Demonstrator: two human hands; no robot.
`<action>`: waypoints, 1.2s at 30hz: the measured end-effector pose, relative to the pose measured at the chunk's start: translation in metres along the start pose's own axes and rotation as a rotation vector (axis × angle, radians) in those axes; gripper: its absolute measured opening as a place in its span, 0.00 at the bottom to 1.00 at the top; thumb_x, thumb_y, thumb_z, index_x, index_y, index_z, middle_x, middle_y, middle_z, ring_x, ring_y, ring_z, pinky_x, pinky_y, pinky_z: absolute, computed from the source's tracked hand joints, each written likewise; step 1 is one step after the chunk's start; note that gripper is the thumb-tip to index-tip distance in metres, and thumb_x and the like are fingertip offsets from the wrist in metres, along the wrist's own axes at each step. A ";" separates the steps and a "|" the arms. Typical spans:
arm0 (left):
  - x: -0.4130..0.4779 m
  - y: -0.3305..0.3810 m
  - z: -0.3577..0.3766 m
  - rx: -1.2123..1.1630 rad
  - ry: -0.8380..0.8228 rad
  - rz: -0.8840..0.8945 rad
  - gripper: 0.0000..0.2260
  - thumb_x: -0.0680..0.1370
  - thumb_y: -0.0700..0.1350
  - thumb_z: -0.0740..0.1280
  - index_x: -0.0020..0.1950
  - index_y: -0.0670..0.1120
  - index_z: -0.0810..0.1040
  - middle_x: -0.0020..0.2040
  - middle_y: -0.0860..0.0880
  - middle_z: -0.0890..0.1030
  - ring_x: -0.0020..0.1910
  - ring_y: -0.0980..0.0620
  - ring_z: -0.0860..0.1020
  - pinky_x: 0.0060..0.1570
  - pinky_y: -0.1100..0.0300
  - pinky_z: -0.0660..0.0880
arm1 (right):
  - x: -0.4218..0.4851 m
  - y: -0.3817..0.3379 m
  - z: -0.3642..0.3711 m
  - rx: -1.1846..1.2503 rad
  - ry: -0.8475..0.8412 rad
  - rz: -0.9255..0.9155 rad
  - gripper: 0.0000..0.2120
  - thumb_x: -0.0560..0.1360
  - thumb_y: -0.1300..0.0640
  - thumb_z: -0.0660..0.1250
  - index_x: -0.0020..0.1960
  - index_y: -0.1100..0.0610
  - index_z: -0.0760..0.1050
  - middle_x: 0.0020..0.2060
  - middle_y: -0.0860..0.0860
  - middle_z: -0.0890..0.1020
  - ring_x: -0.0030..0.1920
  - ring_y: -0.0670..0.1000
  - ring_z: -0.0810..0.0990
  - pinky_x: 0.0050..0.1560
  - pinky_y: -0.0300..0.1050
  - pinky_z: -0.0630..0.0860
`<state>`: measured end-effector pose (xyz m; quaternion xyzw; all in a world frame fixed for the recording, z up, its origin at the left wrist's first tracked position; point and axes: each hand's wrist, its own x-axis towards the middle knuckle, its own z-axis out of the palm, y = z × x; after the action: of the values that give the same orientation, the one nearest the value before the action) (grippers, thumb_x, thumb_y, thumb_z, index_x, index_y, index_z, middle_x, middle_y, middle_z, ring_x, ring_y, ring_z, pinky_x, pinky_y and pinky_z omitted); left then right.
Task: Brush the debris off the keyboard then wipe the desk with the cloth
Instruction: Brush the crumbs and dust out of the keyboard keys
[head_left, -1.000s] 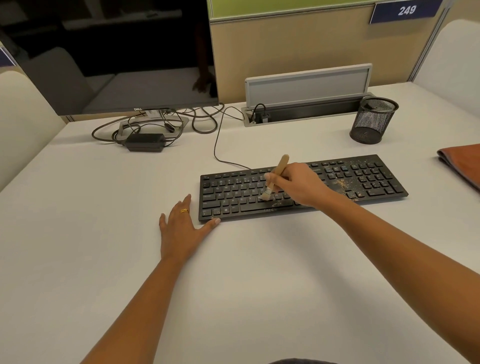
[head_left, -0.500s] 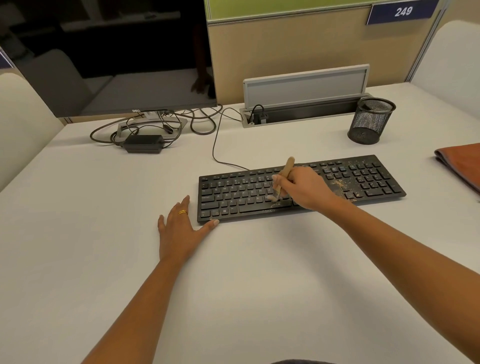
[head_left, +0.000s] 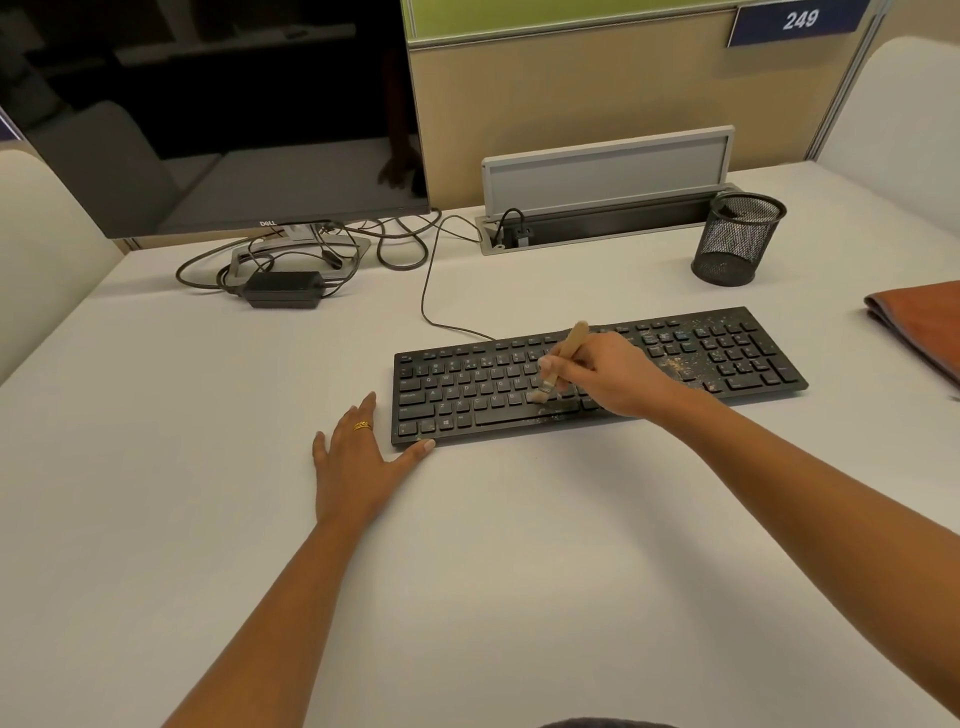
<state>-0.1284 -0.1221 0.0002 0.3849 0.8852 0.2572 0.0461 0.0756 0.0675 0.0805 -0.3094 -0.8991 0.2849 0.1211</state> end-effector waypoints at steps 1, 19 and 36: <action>0.000 0.000 0.000 0.000 0.000 0.002 0.41 0.72 0.64 0.67 0.77 0.46 0.56 0.76 0.48 0.62 0.76 0.52 0.57 0.75 0.49 0.43 | -0.001 0.002 -0.002 -0.074 -0.023 -0.006 0.21 0.79 0.44 0.56 0.46 0.57 0.81 0.37 0.51 0.83 0.38 0.51 0.78 0.41 0.48 0.73; 0.000 -0.001 0.001 0.004 -0.001 0.010 0.41 0.72 0.64 0.67 0.77 0.46 0.56 0.76 0.48 0.62 0.76 0.52 0.57 0.75 0.48 0.44 | 0.001 0.005 -0.003 0.005 0.176 0.122 0.22 0.80 0.47 0.55 0.41 0.58 0.80 0.33 0.49 0.80 0.31 0.45 0.73 0.32 0.41 0.64; 0.000 -0.002 0.001 0.004 0.003 0.014 0.41 0.72 0.65 0.66 0.77 0.46 0.56 0.76 0.47 0.62 0.76 0.51 0.57 0.75 0.47 0.45 | 0.003 0.000 0.008 0.069 0.152 0.123 0.22 0.80 0.46 0.55 0.45 0.60 0.81 0.38 0.52 0.82 0.35 0.50 0.76 0.37 0.46 0.71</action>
<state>-0.1294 -0.1225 -0.0015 0.3907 0.8830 0.2566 0.0421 0.0701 0.0665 0.0742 -0.3806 -0.8561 0.2984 0.1820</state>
